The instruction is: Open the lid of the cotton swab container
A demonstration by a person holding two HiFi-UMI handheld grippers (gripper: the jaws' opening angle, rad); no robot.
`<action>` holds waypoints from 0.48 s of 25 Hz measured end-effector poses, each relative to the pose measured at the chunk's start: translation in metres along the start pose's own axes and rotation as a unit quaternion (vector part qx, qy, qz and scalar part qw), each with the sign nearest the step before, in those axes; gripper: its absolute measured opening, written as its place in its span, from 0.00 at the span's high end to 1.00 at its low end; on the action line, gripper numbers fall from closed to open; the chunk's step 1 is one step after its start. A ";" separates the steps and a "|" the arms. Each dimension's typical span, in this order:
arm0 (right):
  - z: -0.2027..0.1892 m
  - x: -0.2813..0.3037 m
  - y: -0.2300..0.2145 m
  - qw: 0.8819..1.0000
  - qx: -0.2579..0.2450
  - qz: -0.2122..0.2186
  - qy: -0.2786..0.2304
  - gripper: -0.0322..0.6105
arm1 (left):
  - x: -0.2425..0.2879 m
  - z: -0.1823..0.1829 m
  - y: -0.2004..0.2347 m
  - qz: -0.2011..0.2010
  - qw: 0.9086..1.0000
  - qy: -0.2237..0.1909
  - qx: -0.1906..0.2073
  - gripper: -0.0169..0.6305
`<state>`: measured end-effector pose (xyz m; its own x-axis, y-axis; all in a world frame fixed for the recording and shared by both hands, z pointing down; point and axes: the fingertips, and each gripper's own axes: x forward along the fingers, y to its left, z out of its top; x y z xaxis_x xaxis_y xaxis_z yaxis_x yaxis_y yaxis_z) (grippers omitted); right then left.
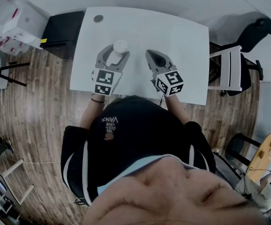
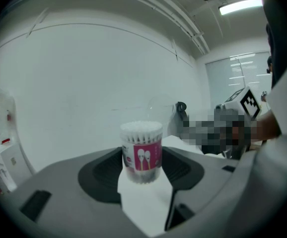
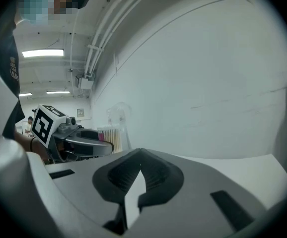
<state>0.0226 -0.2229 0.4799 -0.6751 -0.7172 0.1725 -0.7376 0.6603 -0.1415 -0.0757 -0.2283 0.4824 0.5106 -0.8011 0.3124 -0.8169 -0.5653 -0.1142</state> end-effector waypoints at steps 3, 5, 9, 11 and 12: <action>0.000 0.001 0.000 1.000 0.000 -0.001 0.001 0.93 | 0.000 -0.001 0.001 0.000 1.000 0.000 0.000 0.59; 0.000 0.001 -0.001 1.000 0.001 -0.001 0.001 0.93 | 0.001 -0.001 0.001 0.001 1.000 0.001 0.000 0.59; 0.000 0.001 -0.002 1.000 0.002 0.000 0.002 0.93 | 0.003 -0.001 0.001 0.002 1.000 0.003 0.002 0.59; 0.000 0.001 -0.003 1.000 0.002 0.000 0.002 0.93 | 0.004 -0.001 0.001 0.001 1.000 0.004 0.001 0.59; 0.000 0.001 -0.003 1.000 0.002 0.000 0.002 0.93 | 0.004 -0.001 0.001 0.001 1.000 0.004 0.001 0.59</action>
